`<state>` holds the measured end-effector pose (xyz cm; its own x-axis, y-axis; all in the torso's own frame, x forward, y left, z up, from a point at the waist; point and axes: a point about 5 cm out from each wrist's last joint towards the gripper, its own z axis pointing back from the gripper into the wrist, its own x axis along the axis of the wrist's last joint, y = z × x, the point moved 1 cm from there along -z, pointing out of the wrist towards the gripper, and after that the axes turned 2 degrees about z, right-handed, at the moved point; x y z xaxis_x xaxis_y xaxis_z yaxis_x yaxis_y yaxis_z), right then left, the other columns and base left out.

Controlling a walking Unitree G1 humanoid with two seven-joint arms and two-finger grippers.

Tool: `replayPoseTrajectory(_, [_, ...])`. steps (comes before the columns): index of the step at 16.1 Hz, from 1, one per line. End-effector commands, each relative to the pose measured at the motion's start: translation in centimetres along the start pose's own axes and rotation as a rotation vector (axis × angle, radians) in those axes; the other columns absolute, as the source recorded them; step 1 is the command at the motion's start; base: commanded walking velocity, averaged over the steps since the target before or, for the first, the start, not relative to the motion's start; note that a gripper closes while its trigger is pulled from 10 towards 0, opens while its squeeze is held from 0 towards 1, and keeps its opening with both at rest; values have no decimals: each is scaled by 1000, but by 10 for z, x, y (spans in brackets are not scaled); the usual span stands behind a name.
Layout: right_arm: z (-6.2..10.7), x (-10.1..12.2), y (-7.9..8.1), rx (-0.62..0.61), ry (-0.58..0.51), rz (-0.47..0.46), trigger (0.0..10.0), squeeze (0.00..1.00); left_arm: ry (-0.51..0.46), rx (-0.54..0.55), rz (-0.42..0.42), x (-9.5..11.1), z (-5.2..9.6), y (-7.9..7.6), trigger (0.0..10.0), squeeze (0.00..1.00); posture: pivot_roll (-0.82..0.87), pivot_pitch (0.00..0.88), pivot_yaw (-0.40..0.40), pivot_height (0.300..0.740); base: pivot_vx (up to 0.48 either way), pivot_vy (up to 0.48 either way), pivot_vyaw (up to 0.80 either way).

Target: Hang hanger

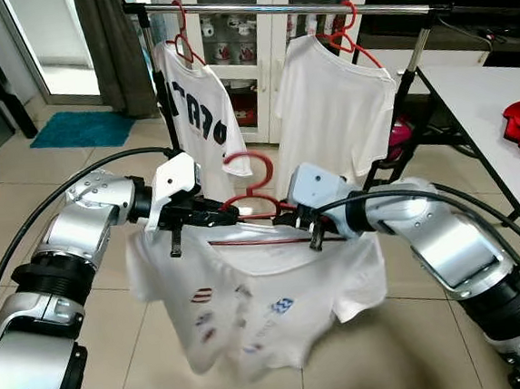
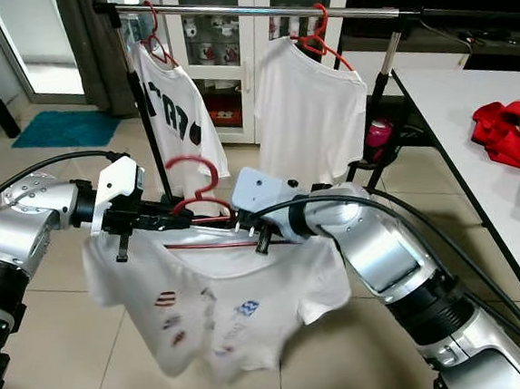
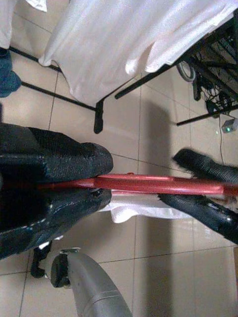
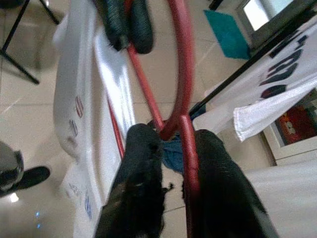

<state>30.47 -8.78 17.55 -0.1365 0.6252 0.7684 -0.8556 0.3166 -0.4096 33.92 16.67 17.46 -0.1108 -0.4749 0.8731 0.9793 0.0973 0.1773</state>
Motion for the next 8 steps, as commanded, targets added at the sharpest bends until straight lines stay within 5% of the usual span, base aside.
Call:
replayPoseTrajectory(1, [13, 4, -11, -46, -20, -8, 10000, 1000, -19, 43, 2, 3, 5, 2, 0, 0, -156, 0, 10, 740, 0, 0, 0])
replayPoseTrajectory(5, [35, 0, -28, -207, -73, -139, 10000, 1000, 17, 146, 48, -12, 6, 3, 0, 0, -154, 0, 2, 740, 0, 0, 0])
replayPoseTrajectory(8, [41, -12, -24, -307, -39, -245, 10000, 1000, -4, 192, 71, -13, 6, 3, 0, 0, -157, 0, 3, 740, 0, 0, 0])
